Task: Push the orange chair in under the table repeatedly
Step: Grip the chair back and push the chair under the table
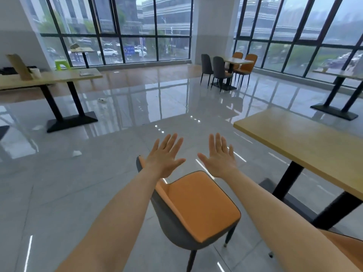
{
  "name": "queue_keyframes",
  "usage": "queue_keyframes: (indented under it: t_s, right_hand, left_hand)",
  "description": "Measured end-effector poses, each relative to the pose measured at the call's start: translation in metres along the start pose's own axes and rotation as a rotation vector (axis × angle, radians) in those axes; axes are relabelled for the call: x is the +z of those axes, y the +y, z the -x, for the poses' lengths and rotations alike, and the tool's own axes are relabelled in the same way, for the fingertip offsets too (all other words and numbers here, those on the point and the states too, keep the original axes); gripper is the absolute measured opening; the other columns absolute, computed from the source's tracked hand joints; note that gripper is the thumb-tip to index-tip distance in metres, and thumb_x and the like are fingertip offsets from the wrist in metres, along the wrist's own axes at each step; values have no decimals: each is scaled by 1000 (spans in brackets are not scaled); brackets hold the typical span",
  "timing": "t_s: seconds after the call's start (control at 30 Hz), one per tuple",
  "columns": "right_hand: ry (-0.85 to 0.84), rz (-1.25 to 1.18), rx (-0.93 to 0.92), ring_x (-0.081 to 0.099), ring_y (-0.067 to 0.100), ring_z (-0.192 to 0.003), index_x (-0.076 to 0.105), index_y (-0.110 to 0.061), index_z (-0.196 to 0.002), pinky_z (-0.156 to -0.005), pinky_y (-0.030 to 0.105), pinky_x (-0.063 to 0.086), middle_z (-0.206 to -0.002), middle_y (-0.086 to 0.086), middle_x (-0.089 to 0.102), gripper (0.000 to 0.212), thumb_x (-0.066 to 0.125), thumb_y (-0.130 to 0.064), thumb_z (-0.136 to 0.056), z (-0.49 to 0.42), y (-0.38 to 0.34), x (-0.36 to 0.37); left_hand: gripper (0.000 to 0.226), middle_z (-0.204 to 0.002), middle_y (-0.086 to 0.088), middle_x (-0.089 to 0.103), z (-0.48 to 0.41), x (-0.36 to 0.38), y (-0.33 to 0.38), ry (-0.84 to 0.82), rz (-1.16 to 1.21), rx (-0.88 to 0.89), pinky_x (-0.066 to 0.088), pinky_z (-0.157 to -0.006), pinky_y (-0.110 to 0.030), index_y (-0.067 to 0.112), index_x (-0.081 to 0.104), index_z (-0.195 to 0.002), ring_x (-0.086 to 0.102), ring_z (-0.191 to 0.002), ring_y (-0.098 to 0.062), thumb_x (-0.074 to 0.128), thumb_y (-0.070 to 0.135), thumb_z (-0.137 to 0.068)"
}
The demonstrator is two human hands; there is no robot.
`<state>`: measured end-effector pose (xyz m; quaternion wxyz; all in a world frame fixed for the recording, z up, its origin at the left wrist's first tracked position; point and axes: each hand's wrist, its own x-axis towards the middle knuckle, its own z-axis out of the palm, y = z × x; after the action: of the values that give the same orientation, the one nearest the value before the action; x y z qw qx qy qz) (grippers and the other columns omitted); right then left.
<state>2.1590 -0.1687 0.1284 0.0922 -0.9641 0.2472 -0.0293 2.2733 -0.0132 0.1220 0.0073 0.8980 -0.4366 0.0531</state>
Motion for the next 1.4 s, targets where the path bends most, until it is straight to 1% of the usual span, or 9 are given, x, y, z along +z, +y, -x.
queue_keyframes:
  t_s: [0.27, 0.4, 0.57, 0.9, 1.1, 1.17, 1.23, 1.3, 1.4]
  right_hand:
    - [32, -45, 136, -21, 20, -141, -26, -18, -140, -114, 41, -13, -153, 3, -27, 74, 18, -57, -94, -131, -50, -2]
    - [43, -5, 247, -20, 21, -142, -27, -19, -140, -115, 42, -12, -153, 3, -27, 74, 17, -57, -94, -162, -60, 2]
    - [30, -8, 452, -19, 22, -142, -26, -18, -141, -115, 42, -10, -153, 4, -26, 73, 18, -54, -95, -170, -87, 30]
    - [-29, -105, 872, -11, 25, -144, -21, -16, -143, -116, 44, -3, -155, 7, -19, 73, 21, -53, -95, -119, -201, 116]
    - [-169, -293, 962, -4, 26, -145, -20, -26, -144, -117, 48, 5, -157, 5, -14, 89, 40, -61, -88, -68, -231, 158]
    - [-212, -287, 964, 1, 26, -145, -17, -26, -145, -117, 46, 5, -158, 4, -8, 96, 49, -62, -83, -56, -234, 170]
    - [-208, -205, 943, 7, 25, -144, -9, -24, -146, -116, 45, 6, -158, 4, 2, 100, 58, -57, -80, -51, -235, 179]
    - [-155, -122, 922, 18, 25, -141, 9, -20, -147, -115, 44, 13, -155, 5, 20, 94, 66, -49, -77, -50, -234, 186]
    - [-51, -10, 872, 39, 25, -129, 38, -15, -134, -108, 40, 28, -138, 5, 47, 73, 74, -32, -74, -51, -226, 195]
  left_hand:
    - [69, -156, 1, -18, -136, -11, -97, -11, -61, 166, -10, -116, -39, 26, -15, -145, -16, -144, -15, 20, 56, -94]
    - [68, -156, 1, -20, -186, 3, -125, -67, -67, 249, -9, -117, -40, 25, -16, -145, -16, -144, -16, 20, 55, -95]
    - [69, -156, -1, -21, -222, 34, -153, -121, -63, 482, -8, -117, -40, 23, -18, -144, -17, -144, -17, 19, 54, -95]
    - [73, -157, 0, -16, -195, 101, -215, -278, -101, 935, -6, -117, -42, 23, -17, -145, -14, -144, -18, 22, 58, -93]
    - [104, -158, -2, -13, -158, 137, -216, -413, -74, 1114, -4, -116, -47, 29, -20, -143, -11, -145, -21, 43, 76, -75]
    - [114, -158, -4, -7, -148, 149, -218, -454, -125, 1170, 3, -117, -50, 31, -18, -144, -4, -146, -25, 59, 71, -69]
    - [112, -157, -7, 9, -140, 159, -221, -469, -173, 1186, 21, -114, -49, 32, -12, -145, 15, -143, -29, 68, 57, -72]
    - [97, -147, -8, 33, -136, 166, -219, -437, -148, 1175, 42, -101, -43, 30, 1, -147, 39, -130, -29, 70, 37, -79]
    - [61, -121, -11, 56, -135, 172, -211, -372, -33, 1148, 52, -81, -40, 22, 28, -137, 57, -103, -30, 59, 13, -85]
